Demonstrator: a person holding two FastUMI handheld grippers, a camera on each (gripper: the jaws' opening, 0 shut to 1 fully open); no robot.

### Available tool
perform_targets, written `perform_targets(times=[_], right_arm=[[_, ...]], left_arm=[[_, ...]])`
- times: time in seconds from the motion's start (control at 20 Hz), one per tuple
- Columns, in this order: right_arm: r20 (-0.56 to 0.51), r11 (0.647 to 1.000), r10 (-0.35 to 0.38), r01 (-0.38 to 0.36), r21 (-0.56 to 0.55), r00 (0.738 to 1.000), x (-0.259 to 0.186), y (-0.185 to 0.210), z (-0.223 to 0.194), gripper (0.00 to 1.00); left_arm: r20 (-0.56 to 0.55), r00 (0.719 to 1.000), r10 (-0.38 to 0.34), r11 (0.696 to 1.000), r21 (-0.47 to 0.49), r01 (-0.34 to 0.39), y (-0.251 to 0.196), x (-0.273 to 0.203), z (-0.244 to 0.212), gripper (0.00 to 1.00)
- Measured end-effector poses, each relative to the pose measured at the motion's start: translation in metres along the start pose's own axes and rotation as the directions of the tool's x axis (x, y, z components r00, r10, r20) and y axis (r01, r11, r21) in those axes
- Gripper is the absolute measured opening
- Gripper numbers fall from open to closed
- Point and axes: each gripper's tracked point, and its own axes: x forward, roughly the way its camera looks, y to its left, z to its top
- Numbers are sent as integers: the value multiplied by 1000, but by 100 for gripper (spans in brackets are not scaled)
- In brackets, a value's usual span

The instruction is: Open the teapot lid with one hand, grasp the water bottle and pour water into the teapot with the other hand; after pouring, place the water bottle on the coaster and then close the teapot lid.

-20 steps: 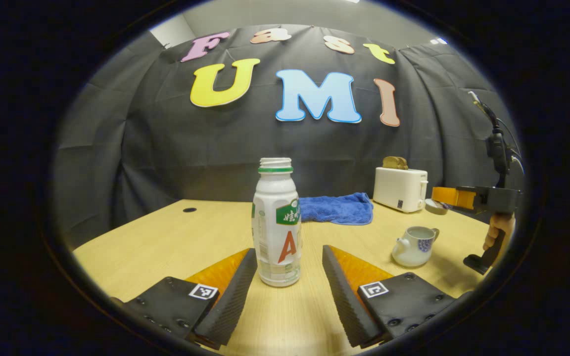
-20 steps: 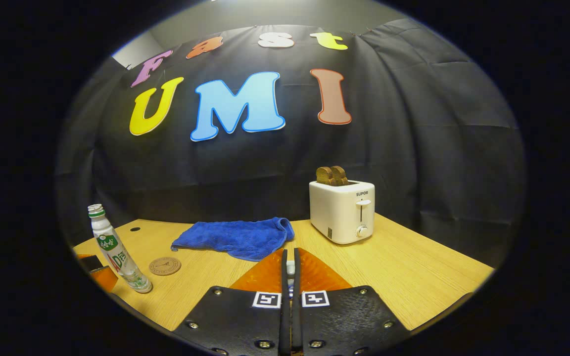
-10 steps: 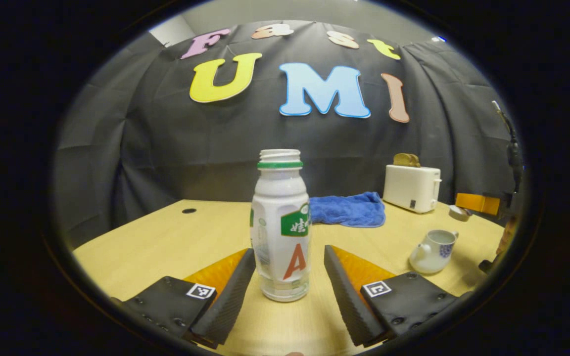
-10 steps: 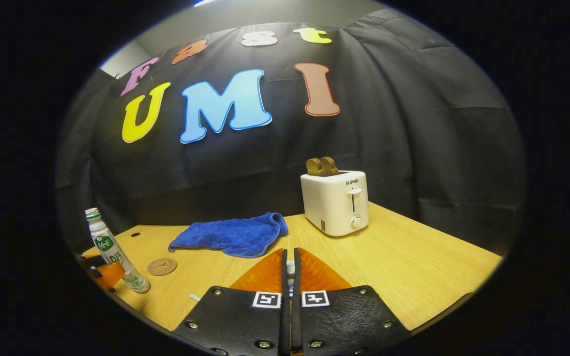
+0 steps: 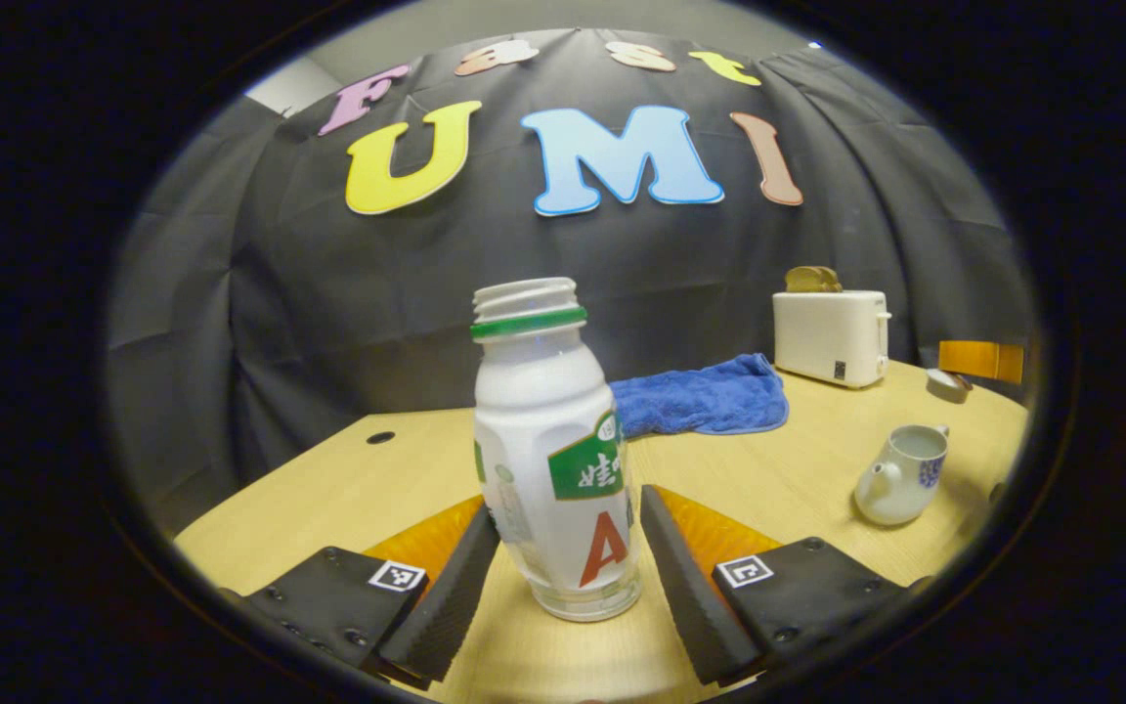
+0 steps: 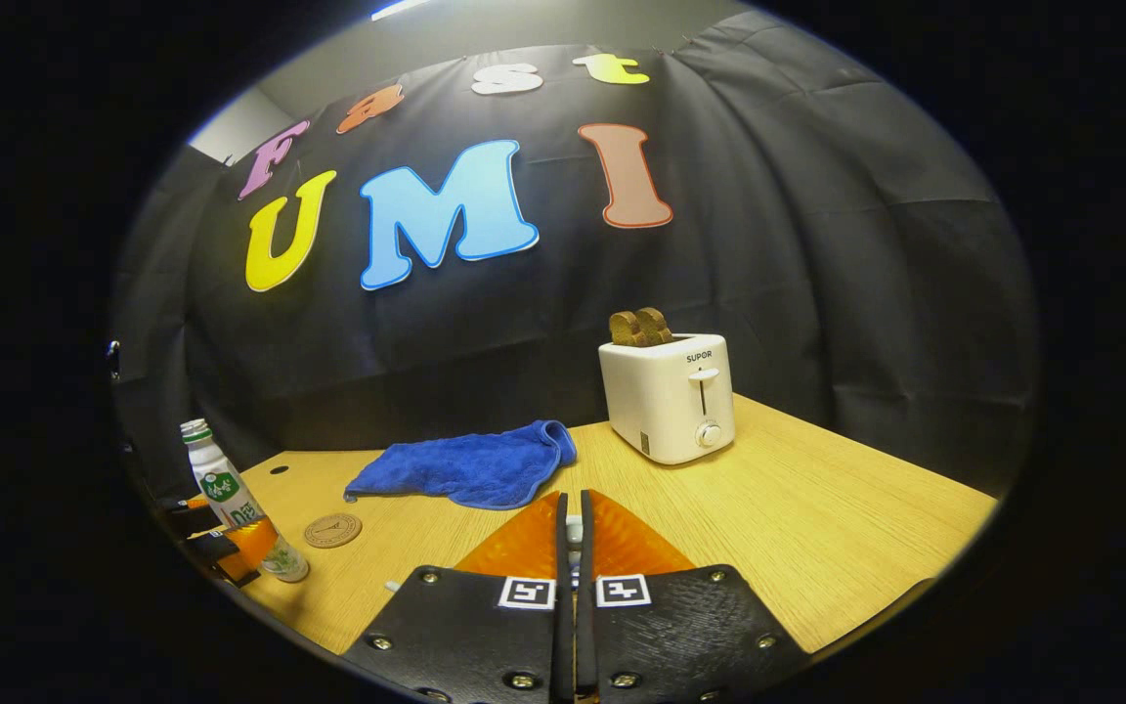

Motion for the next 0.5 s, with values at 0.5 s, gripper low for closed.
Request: perform_targets(times=[0.5], right_arm=[[24,999,-15,15,29,1000,-3,-10,7,1]], left_arm=[[-22,1000,-11,1000,17,11,-9,5,-2,80]])
